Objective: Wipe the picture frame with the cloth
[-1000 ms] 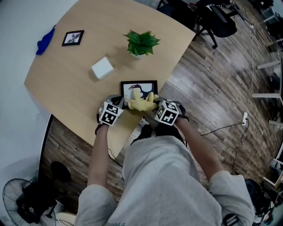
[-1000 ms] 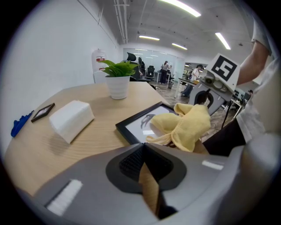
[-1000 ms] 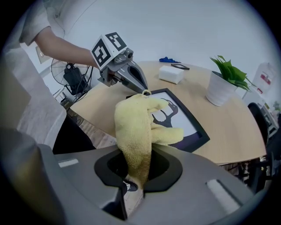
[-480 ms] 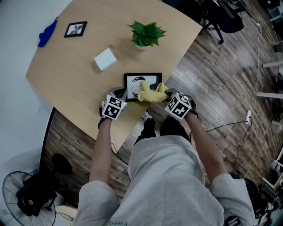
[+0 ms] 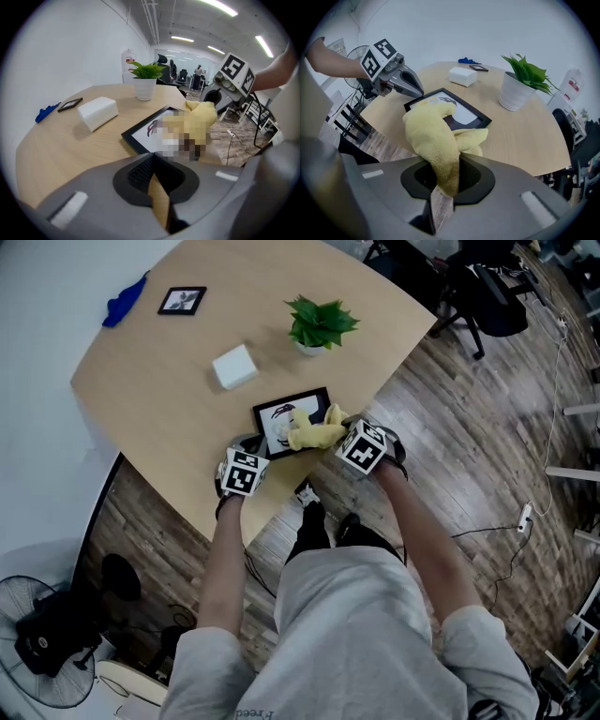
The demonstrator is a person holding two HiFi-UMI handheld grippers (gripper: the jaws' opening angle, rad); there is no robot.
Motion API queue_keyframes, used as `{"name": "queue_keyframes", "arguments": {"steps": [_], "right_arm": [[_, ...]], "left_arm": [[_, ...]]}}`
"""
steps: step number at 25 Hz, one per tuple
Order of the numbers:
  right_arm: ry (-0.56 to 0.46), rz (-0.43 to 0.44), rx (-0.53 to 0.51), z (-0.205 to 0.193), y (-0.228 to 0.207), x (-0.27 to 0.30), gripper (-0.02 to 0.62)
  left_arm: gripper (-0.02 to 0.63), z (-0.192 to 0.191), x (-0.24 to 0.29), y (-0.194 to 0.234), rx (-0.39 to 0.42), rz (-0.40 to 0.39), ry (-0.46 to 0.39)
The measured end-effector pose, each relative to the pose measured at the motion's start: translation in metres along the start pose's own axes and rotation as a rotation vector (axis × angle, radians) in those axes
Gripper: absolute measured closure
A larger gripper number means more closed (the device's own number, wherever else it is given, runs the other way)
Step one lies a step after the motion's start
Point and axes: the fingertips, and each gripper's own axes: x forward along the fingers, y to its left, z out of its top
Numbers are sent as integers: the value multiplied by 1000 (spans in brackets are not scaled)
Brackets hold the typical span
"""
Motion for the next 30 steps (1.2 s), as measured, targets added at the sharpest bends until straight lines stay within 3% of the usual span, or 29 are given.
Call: {"name": "queue_keyframes", "arguments": {"steps": [3,6,12,16,25,30], "right_arm": [[-9,-67,-1,1,-9,-7,538],[-74,-142,69,-4,-19,-28,538],[-273,-254,279,-30,-25,-97,537],[-379,-247,355,-43,-4,-124,537],[-541,-192,375,-38,60,-150,537],[-572,-134,384,-48,98,-159,537]], "left_arm": [[554,-5,-4,-3,12,31,18],[554,-8,-18,0,19,108,-4],[554,-14,-61,-10,-153,219,-139],[554,-8,-89,-36,-269,261,-243],[554,14,-157,-111,-365,312,-427],[554,-18,-180,-148,-382,333,-416]]}}
